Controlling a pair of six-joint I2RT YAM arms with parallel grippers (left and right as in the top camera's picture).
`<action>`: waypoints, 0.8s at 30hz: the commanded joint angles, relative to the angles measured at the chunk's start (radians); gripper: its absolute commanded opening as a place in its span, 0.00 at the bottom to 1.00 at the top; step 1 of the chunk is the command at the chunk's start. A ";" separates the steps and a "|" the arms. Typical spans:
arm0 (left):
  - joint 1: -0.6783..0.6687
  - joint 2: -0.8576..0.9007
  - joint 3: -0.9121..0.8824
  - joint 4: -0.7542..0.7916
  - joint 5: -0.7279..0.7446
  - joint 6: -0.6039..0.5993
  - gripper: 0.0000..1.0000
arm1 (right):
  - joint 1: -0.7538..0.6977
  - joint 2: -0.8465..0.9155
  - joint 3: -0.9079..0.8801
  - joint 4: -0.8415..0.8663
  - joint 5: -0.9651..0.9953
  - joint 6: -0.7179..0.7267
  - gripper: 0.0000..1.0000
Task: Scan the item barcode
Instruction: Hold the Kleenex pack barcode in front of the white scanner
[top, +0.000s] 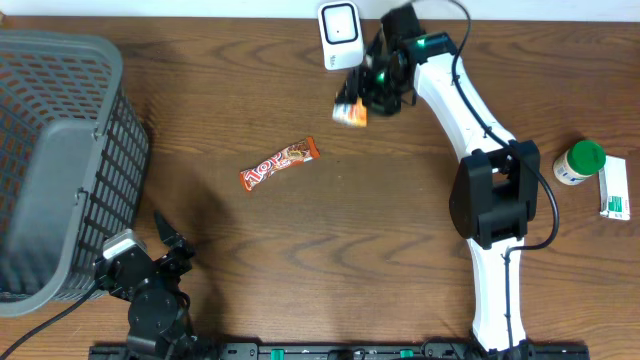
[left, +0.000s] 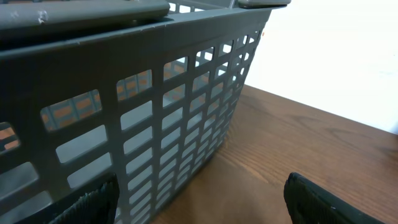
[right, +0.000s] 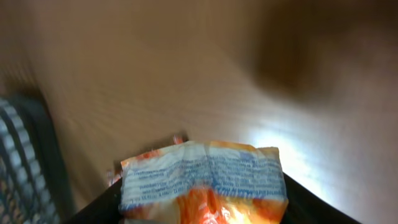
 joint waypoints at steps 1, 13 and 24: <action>0.002 -0.001 0.003 0.000 -0.013 -0.005 0.85 | -0.001 0.002 0.027 0.107 0.134 0.013 0.59; 0.002 -0.001 0.003 0.000 -0.013 -0.005 0.85 | 0.066 0.011 0.024 0.551 0.536 -0.037 0.56; 0.002 -0.001 0.003 0.000 -0.013 -0.005 0.85 | 0.102 0.136 0.024 0.851 0.692 -0.088 0.56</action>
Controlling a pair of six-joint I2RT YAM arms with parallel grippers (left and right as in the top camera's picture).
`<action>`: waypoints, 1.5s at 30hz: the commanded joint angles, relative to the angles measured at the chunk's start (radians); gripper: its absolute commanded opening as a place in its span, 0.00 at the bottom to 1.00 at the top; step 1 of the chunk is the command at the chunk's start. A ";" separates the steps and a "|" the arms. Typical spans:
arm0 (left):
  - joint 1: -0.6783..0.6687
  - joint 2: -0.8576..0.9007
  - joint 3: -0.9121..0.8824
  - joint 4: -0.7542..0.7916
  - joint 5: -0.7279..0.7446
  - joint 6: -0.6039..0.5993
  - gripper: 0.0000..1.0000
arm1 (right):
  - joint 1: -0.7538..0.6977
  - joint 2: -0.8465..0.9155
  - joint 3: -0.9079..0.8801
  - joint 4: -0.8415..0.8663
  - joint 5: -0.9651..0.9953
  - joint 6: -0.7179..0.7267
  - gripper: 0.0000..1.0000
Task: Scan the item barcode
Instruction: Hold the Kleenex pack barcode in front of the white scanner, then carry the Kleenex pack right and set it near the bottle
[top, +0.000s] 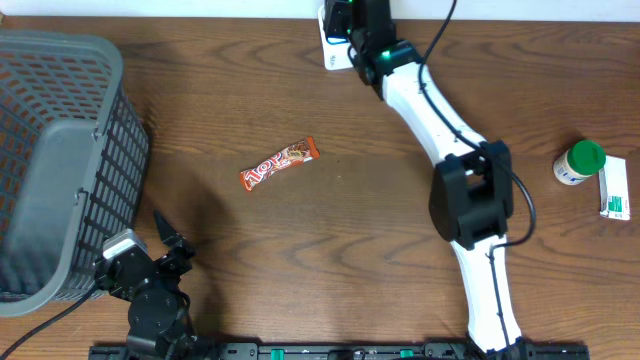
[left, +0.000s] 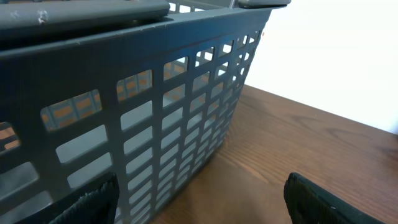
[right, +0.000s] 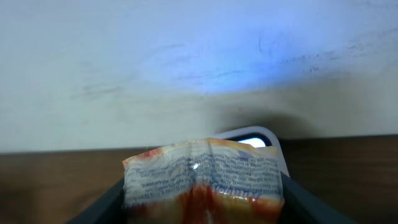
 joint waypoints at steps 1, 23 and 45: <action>0.002 -0.001 0.003 0.000 -0.013 -0.005 0.85 | -0.005 0.069 0.012 0.023 0.085 -0.028 0.56; 0.002 -0.001 0.003 0.000 -0.013 -0.005 0.85 | -0.076 -0.193 0.210 -0.650 0.134 -0.129 0.59; 0.002 -0.001 0.003 0.000 -0.013 -0.005 0.85 | -0.630 -0.292 -0.175 -0.988 0.107 -0.034 0.61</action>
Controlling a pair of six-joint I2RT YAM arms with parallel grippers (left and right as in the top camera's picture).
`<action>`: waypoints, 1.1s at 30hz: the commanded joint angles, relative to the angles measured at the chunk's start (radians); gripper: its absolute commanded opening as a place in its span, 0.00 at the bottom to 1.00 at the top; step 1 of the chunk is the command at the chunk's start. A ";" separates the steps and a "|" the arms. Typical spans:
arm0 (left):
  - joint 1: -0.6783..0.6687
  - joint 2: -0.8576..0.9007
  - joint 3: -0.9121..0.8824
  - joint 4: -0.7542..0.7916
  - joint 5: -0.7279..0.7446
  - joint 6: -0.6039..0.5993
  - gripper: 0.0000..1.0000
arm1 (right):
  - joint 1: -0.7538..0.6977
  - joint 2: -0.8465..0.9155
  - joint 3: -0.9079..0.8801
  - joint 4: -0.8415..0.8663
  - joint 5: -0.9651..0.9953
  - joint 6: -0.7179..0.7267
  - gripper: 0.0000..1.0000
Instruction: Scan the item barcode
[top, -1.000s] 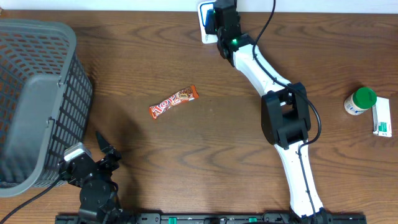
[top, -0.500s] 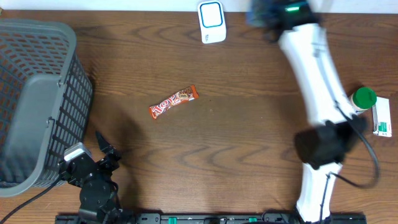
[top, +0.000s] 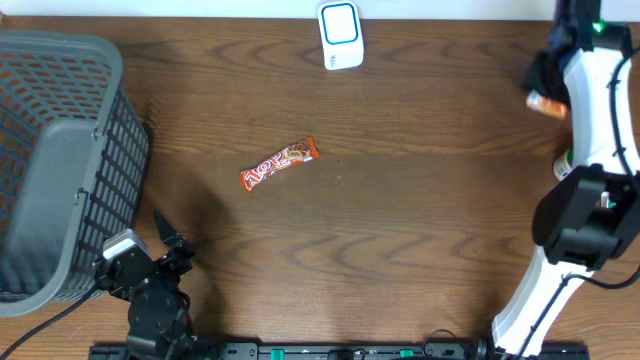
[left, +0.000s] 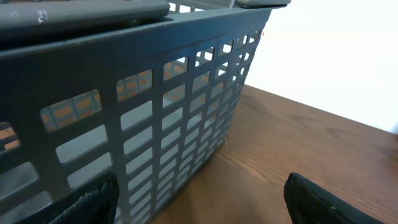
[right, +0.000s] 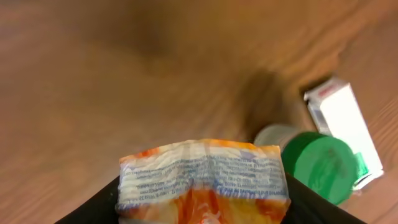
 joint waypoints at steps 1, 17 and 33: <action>0.002 -0.001 0.003 0.000 -0.013 -0.006 0.86 | -0.043 -0.008 -0.087 0.047 -0.058 0.031 0.60; 0.002 -0.001 0.003 0.000 -0.013 -0.005 0.85 | -0.107 -0.014 -0.200 0.169 -0.058 0.034 0.99; 0.002 -0.001 0.003 0.000 -0.013 -0.005 0.85 | 0.106 -0.041 0.231 -0.117 -0.331 0.050 0.99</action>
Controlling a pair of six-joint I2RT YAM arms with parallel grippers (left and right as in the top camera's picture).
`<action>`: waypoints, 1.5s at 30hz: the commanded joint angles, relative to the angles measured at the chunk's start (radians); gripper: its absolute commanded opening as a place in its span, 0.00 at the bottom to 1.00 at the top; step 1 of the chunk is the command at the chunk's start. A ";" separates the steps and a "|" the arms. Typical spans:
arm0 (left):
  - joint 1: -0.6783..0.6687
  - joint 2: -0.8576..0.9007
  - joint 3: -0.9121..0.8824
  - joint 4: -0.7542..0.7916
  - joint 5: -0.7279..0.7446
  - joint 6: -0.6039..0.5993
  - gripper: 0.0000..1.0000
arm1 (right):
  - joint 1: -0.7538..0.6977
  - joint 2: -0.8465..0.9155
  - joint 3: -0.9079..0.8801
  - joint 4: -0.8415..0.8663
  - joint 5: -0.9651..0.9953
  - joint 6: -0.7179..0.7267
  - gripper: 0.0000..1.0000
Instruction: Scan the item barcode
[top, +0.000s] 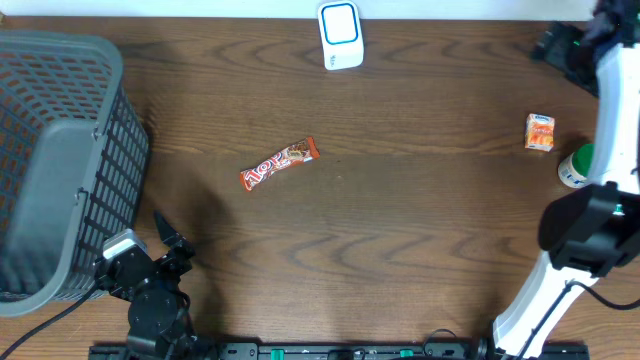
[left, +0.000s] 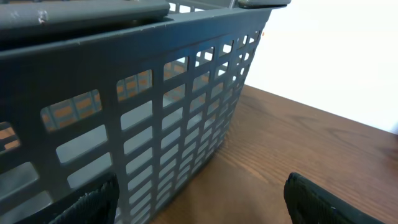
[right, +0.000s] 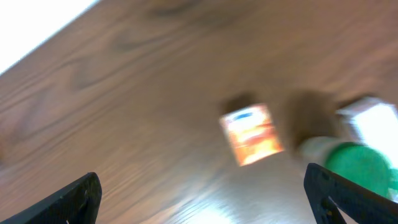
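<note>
A small orange snack packet (top: 540, 131) lies flat on the table at the right, just left of a green-capped bottle (top: 576, 165). The right wrist view shows the packet (right: 250, 134) below and ahead of my open right gripper (right: 211, 202), which holds nothing. Seen from overhead, that gripper (top: 558, 45) hangs at the far right corner, beyond the packet. The white barcode scanner (top: 340, 35) stands at the back middle. An orange candy bar (top: 279, 165) lies mid-table. My left gripper (left: 199, 208) rests open beside the basket.
A large grey mesh basket (top: 60, 160) fills the left side, and its wall (left: 124, 112) is close in front of the left gripper. A white box (right: 373, 121) lies by the bottle (right: 351, 163). The right arm (top: 610, 150) runs along the table's right edge.
The right gripper was shut on the orange packet above the bottle and box. Now it is open, farther back, and the packet lies on the table left of the bottle. The left arm is unchanged.
The right gripper held the orange packet just beside the scanner, then right up at the scanner by the back wall. Later it held the packet over the table's right side. Now the packet lies there, released. The candy bar and left arm never moved.
</note>
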 joint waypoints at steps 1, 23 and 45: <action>0.002 -0.001 0.003 0.000 -0.012 -0.005 0.85 | 0.137 -0.005 0.007 -0.030 -0.102 0.036 0.99; 0.002 -0.001 0.003 0.001 -0.012 -0.005 0.85 | 0.888 0.010 -0.355 0.268 0.082 -0.249 0.99; 0.002 -0.001 0.003 0.000 -0.013 -0.005 0.86 | 0.948 0.014 -0.480 0.452 0.085 -0.203 0.99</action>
